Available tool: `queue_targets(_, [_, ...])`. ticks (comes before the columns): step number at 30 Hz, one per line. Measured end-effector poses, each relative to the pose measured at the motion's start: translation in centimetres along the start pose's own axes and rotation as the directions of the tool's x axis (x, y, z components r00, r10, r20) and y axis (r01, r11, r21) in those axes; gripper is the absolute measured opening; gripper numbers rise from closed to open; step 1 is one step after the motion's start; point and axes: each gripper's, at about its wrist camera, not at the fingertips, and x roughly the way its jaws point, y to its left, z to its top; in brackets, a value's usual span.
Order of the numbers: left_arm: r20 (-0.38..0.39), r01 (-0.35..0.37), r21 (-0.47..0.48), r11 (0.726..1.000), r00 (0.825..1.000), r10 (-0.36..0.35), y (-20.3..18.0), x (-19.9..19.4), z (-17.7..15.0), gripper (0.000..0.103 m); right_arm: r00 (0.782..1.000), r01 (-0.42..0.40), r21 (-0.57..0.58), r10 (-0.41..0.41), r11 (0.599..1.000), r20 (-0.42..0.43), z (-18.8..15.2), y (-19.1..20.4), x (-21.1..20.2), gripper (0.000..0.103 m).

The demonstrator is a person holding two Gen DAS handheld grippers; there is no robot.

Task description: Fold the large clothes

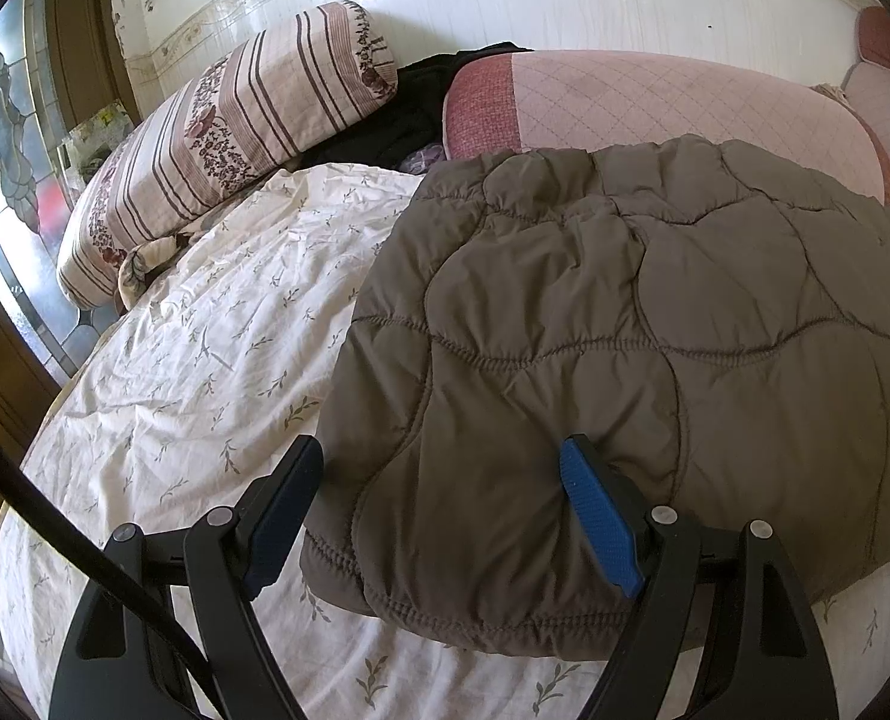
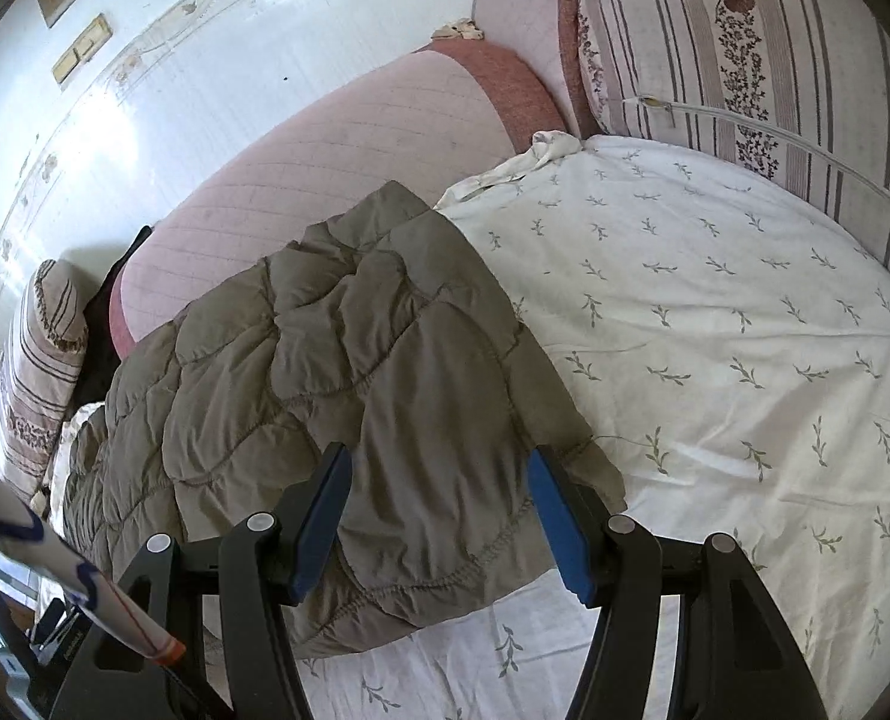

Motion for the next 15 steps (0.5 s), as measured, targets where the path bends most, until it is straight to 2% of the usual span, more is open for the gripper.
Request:
queue_targets(8, [0.004,-0.003,0.006,1.0,1.0,0.003,0.0,0.0,0.1,0.081,1.0,0.001,0.044,0.0,0.999,-0.027,-0.1,-1.1,0.7,0.066])
queue_targets(15, [0.025,0.01,0.0,1.0,1.0,-0.01,0.0,-0.6,0.2,0.081,1.0,-0.001,-0.017,0.001,1.0,0.012,-0.2,0.5,-0.1,0.066])
